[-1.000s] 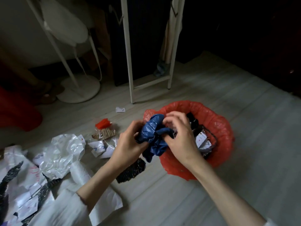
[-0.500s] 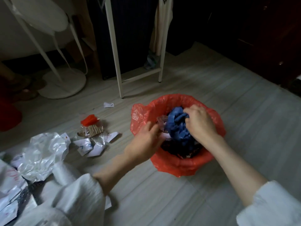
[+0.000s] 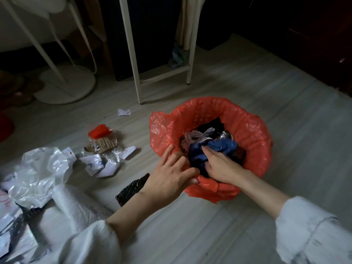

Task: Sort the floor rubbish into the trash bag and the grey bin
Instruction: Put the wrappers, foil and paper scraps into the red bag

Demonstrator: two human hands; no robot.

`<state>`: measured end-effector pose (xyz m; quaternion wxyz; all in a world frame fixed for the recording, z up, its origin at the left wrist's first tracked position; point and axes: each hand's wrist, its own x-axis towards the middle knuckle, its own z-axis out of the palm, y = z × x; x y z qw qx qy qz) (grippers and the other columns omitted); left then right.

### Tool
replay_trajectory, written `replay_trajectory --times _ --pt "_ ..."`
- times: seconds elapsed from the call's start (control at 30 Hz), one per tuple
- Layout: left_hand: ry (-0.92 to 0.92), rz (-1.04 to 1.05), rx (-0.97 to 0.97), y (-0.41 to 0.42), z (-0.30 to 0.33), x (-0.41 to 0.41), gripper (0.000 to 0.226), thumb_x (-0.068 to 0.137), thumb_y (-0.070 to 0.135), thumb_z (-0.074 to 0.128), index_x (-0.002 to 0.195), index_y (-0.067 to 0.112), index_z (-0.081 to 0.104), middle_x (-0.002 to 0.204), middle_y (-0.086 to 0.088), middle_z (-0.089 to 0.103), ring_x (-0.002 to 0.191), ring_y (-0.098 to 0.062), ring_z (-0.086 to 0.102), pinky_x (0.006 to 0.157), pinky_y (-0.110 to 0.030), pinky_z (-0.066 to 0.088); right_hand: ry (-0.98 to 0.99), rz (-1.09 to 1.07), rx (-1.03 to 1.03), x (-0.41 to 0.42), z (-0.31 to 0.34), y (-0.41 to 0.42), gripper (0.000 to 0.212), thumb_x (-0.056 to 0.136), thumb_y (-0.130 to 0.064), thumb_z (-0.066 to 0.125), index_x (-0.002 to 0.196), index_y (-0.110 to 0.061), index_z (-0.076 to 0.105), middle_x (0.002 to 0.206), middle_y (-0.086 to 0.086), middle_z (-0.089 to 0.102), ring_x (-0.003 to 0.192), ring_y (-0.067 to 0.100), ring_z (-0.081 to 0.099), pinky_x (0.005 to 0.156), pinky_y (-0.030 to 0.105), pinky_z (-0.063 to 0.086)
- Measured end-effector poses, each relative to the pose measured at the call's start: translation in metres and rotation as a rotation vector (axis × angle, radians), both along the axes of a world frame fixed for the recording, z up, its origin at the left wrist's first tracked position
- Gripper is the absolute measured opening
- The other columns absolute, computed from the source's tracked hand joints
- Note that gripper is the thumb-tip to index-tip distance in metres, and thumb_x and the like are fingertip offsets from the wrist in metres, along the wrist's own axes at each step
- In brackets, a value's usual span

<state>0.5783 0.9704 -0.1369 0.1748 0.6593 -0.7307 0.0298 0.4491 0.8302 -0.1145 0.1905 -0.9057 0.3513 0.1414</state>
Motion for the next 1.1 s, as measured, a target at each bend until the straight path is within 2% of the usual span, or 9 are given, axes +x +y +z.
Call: replay_trajectory --times 0.07,0.13,0.2,0.3,0.43,0.73,0.87,1.0,1.1 --pt "-0.007 0.013 -0.007 0.0 -0.002 0.0 0.033 0.096 0.048 0.027 0.105 0.029 0.053 0.09 -0.001 0.057 0.102 -0.024 0.048 0.111 -0.05 0.02 0.143 0.231 -0.329 -0.001 0.005 -0.009 0.062 0.094 -0.021 0.041 0.149 -0.015 0.013 0.157 0.011 0.008 0.144 0.027 0.01 0.114 0.042 0.015" --pt "-0.008 0.012 -0.01 0.0 -0.004 -0.001 0.032 0.096 0.049 0.027 0.106 0.029 0.05 0.091 -0.001 0.057 0.102 -0.024 0.048 0.11 -0.05 0.02 0.31 0.319 -0.484 0.006 0.008 -0.022 0.062 0.095 -0.03 0.039 0.149 -0.031 0.008 0.158 0.006 -0.007 0.145 0.03 -0.005 0.112 0.058 0.002" --pt "-0.015 0.012 0.004 0.002 -0.005 -0.001 0.033 0.096 0.049 0.027 0.107 0.029 0.052 0.092 -0.001 0.057 0.103 -0.024 0.049 0.11 -0.051 0.02 0.416 0.221 -0.294 0.012 -0.002 -0.027 0.062 0.097 -0.03 0.037 0.147 -0.039 0.0 0.156 0.004 -0.02 0.143 0.032 -0.016 0.108 0.064 -0.004" --pt "-0.028 0.003 -0.004 0.002 -0.007 0.001 0.036 0.097 0.048 0.029 0.107 0.027 0.056 0.095 -0.001 0.059 0.104 -0.024 0.052 0.111 -0.05 0.021 0.42 0.133 0.032 0.01 -0.041 -0.03 0.063 0.099 -0.03 0.031 0.146 -0.036 -0.01 0.153 0.007 -0.029 0.142 0.034 -0.021 0.113 0.061 0.007" --pt "-0.03 -0.021 -0.008 -0.002 -0.004 0.004 0.035 0.097 0.046 0.031 0.105 0.027 0.059 0.093 -0.001 0.059 0.102 -0.025 0.054 0.112 -0.049 0.019 0.528 0.21 -0.004 0.013 -0.064 -0.04 0.062 0.1 -0.037 0.025 0.146 -0.028 -0.016 0.152 0.017 -0.026 0.142 0.039 -0.016 0.115 0.056 0.003" --pt "-0.066 -0.021 0.041 -0.003 0.0 0.004 0.034 0.096 0.045 0.033 0.103 0.028 0.061 0.089 0.0 0.059 0.097 -0.025 0.057 0.11 -0.053 0.028 0.711 0.321 -0.252 0.029 -0.066 -0.039 0.065 0.093 -0.056 0.016 0.146 -0.035 -0.015 0.156 0.009 -0.019 0.144 0.033 -0.014 0.108 0.062 -0.012" --pt "-0.066 -0.018 0.061 -0.001 0.002 0.004 0.032 0.094 0.046 0.035 0.103 0.029 0.06 0.09 0.001 0.059 0.097 -0.025 0.057 0.109 -0.053 0.031 0.598 0.4 -0.357 0.022 -0.04 -0.039 0.067 0.092 -0.061 0.017 0.147 -0.035 -0.012 0.157 0.013 -0.009 0.144 0.034 -0.008 0.113 0.054 -0.011" --pt "-0.056 -0.017 0.071 0.002 0.002 0.004 0.032 0.094 0.046 0.034 0.103 0.03 0.06 0.092 0.001 0.059 0.098 -0.024 0.057 0.11 -0.051 0.027 0.511 0.444 -0.28 0.01 -0.01 -0.037 0.071 0.09 -0.065 0.021 0.148 -0.034 -0.007 0.157 0.017 -0.004 0.146 0.028 -0.004 0.117 0.045 -0.007" --pt "-0.05 -0.019 0.074 0.001 0.003 0.004 0.033 0.094 0.045 0.034 0.105 0.03 0.061 0.094 0.002 0.06 0.102 -0.024 0.058 0.109 -0.048 0.026 0.333 0.384 -0.186 0.004 0.009 -0.03 0.069 0.093 -0.057 0.031 0.149 -0.029 0.003 0.158 0.012 -0.001 0.146 0.023 -0.001 0.119 0.038 -0.001"
